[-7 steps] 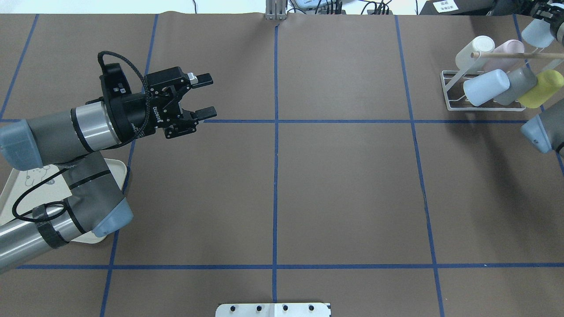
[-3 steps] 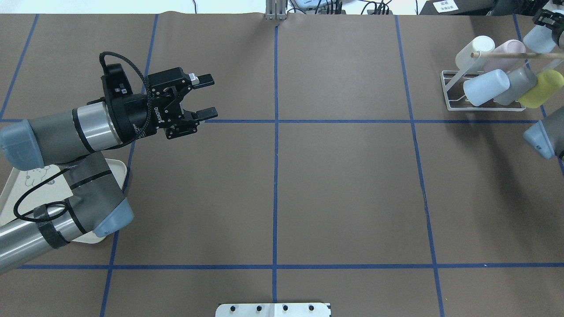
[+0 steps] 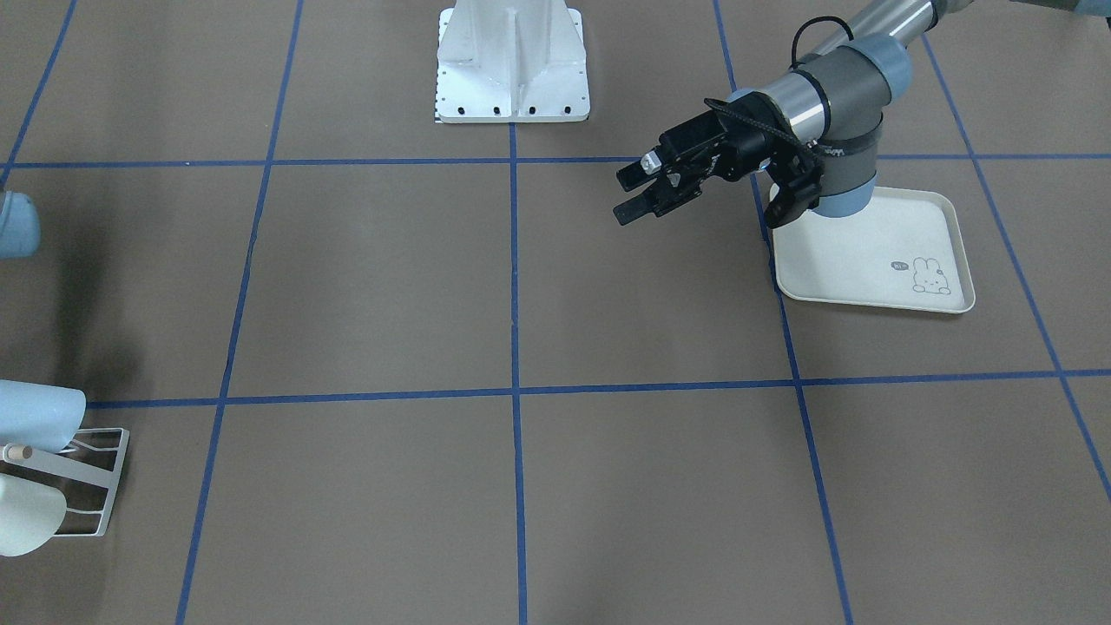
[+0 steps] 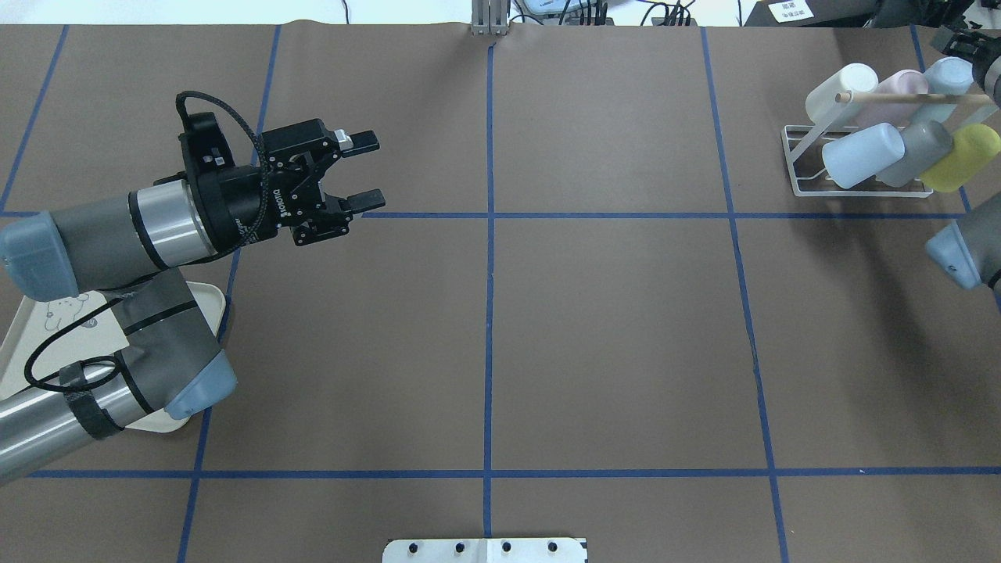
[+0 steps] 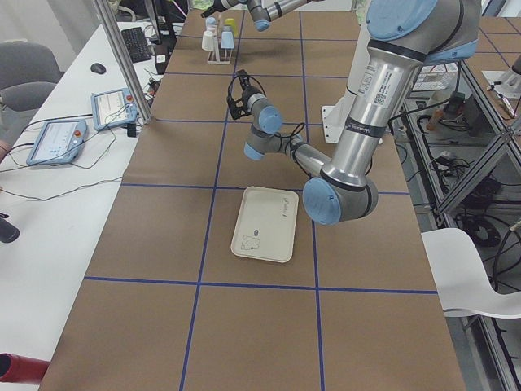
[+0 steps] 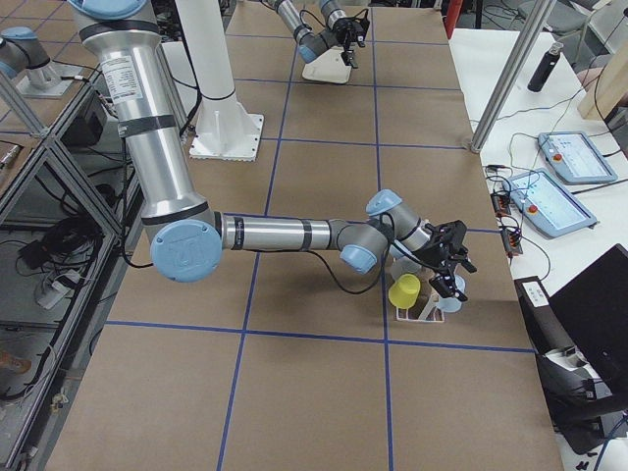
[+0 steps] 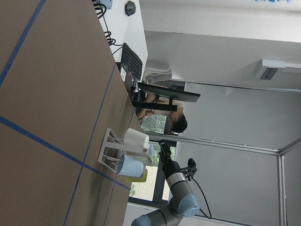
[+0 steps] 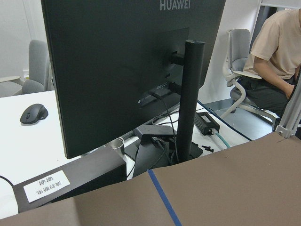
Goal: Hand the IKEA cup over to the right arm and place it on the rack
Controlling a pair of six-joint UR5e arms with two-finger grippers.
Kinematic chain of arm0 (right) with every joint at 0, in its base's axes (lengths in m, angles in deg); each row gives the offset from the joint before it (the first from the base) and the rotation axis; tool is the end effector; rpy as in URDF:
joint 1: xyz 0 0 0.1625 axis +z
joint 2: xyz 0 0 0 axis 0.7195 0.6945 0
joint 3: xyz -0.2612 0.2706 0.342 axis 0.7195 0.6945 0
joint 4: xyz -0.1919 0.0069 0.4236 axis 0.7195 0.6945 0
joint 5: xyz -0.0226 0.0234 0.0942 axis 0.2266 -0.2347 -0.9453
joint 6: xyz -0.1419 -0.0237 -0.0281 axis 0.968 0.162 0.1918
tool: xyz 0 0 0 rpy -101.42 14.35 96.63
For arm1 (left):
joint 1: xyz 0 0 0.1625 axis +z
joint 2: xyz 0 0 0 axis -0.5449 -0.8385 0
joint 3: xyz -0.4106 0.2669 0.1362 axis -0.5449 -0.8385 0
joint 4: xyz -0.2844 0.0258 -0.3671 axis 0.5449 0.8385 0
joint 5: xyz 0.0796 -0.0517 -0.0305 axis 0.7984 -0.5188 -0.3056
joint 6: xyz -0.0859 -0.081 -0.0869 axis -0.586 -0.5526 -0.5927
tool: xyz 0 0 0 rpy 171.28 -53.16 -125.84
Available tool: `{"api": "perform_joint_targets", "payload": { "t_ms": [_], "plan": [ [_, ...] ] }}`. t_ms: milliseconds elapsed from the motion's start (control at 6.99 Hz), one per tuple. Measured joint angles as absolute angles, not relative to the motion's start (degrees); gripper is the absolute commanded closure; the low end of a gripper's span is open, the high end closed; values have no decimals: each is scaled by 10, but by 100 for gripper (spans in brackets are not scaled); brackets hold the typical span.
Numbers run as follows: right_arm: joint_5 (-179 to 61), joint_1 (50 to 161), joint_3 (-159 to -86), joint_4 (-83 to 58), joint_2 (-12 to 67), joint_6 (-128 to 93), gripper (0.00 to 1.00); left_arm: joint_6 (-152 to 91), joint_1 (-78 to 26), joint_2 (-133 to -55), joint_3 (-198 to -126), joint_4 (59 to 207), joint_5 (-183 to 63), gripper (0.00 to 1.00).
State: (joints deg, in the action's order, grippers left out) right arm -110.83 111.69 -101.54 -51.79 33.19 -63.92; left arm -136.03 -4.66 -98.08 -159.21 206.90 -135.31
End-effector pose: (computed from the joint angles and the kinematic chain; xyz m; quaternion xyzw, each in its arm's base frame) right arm -0.1502 -0.7491 0.6994 0.3814 -0.1977 0.3500 0.8324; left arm 0.4737 -0.5122 0.3010 0.0281 0.8730 -0.2271 0.4306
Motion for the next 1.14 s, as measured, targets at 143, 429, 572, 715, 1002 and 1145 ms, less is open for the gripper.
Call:
{"api": "perform_joint_targets", "payload": {
  "t_ms": [143,429,572,715,1002,1145],
  "plan": [
    [-1115,1116,-1031,-518,336,-636,0,-1338,-57,-979,-1582,2069,-1355,1],
    [-1147,1122,-1080,-517,347,-598,0,-1272,-115,-956,-1553,2055,-1386,1],
    [-1164,1132,-1093,-514,349,-567,0,-1213,-161,-942,-1539,2025,-1440,1],
    [-1206,1158,-1099,-512,349,-529,0,-1135,-211,-927,-1526,1980,-1496,1],
    [-1344,1232,-1101,-502,353,-447,0,-930,-316,-895,-1512,1861,-1584,1],
    [-1396,1260,-1102,-492,359,-398,0,-805,-369,-887,-1510,1780,-1607,0]
  ]
}}
